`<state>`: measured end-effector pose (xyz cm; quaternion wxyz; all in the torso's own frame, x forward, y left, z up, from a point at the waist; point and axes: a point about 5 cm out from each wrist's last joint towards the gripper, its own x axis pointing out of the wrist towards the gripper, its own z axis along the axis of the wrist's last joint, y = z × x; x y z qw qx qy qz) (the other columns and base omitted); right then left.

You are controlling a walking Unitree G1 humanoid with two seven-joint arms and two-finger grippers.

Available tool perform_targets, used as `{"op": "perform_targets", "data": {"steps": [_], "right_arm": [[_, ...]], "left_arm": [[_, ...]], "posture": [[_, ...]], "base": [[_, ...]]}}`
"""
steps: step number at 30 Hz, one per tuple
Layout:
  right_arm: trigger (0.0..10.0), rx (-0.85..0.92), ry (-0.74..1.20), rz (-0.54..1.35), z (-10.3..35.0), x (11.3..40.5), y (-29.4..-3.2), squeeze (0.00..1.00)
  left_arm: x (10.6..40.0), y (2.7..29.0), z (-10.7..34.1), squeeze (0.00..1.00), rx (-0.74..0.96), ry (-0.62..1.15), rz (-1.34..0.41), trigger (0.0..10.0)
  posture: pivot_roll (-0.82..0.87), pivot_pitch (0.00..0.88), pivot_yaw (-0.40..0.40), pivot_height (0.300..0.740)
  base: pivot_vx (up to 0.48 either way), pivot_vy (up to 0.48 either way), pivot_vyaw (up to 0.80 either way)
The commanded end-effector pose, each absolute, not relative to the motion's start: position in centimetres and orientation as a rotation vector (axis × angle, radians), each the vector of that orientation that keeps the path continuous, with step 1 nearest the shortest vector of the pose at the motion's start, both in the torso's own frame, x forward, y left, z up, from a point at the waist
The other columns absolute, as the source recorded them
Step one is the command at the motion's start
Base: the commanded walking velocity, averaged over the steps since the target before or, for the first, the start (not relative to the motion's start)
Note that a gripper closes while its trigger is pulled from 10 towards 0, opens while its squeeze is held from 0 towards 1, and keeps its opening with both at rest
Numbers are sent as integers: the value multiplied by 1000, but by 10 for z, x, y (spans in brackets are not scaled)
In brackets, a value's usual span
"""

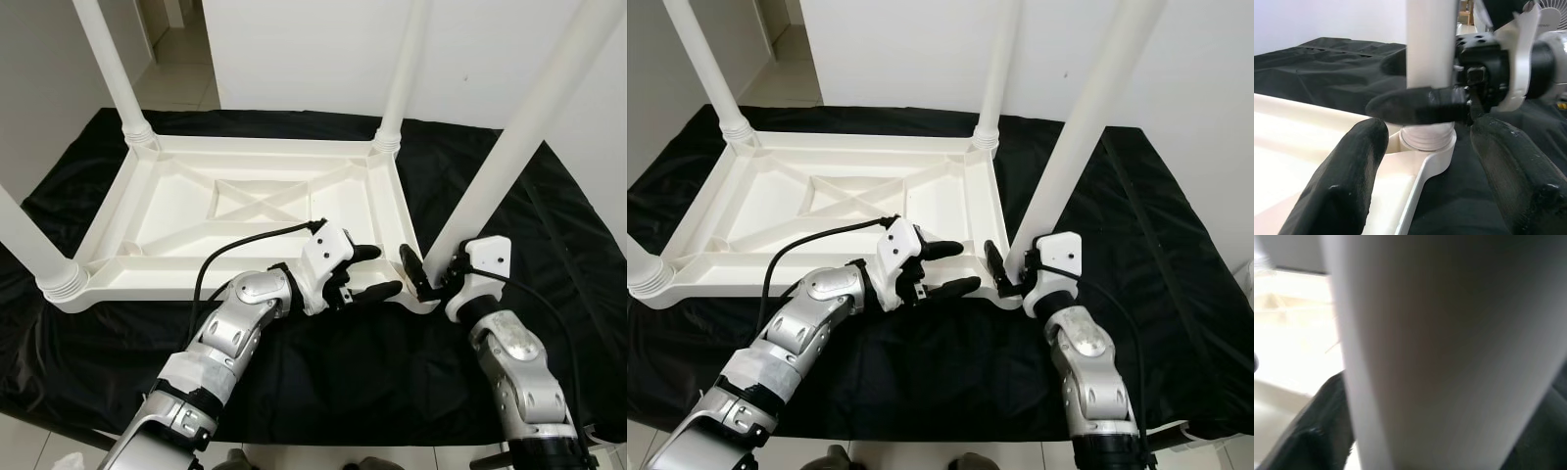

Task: Building children table

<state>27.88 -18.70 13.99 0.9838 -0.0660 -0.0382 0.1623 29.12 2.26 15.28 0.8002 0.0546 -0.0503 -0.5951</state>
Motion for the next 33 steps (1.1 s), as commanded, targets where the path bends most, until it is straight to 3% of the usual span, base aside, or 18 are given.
{"op": "perform_targets", "data": {"steps": [1,2,3,6,7,14,15,22,28,33], "right_arm": [[4353,-144,-52,363,135,282,-186,0],[4353,-144,-52,363,135,282,-186,0],[2510,-149,-48,375,133,284,-186,0],[2510,-149,-48,375,133,284,-186,0],[0,-154,-42,389,132,286,-187,0],[0,-127,-16,412,126,285,-185,0],[10000,-109,-10,401,125,284,-184,0],[10000,-80,-20,329,125,283,-181,0],[10000,-47,-37,79,124,277,-168,0],[10000,-3,-53,6,125,274,-162,0]], "left_arm": [[293,22,153,0,130,-108,-1288,10000],[293,22,153,0,130,-108,-1288,10000],[292,22,154,0,127,-110,-1285,10000],[292,22,154,0,127,-110,-1285,10000],[292,21,154,0,126,-112,-1283,10000],[292,21,155,0,126,-116,-1278,10000],[292,21,155,0,125,-116,-1278,10000],[291,21,154,0,125,-114,-1282,10000],[288,21,150,0,124,-101,-1288,10000],[287,22,148,0,125,-96,-1292,10000]], "posture": [[-47,0,4,740],[-47,0,4,740],[-40,0,0,740],[-40,0,0,740],[-37,0,-2,740],[-35,0,-4,740],[-36,0,-3,740],[-39,0,-4,740],[-47,0,-2,740],[-49,0,-1,740]], "base": [[0,0,0],[0,0,0],[0,0,0],[0,0,0],[0,0,0],[0,0,0],[0,0,0],[0,0,0],[0,0,0],[0,0,0]]}}
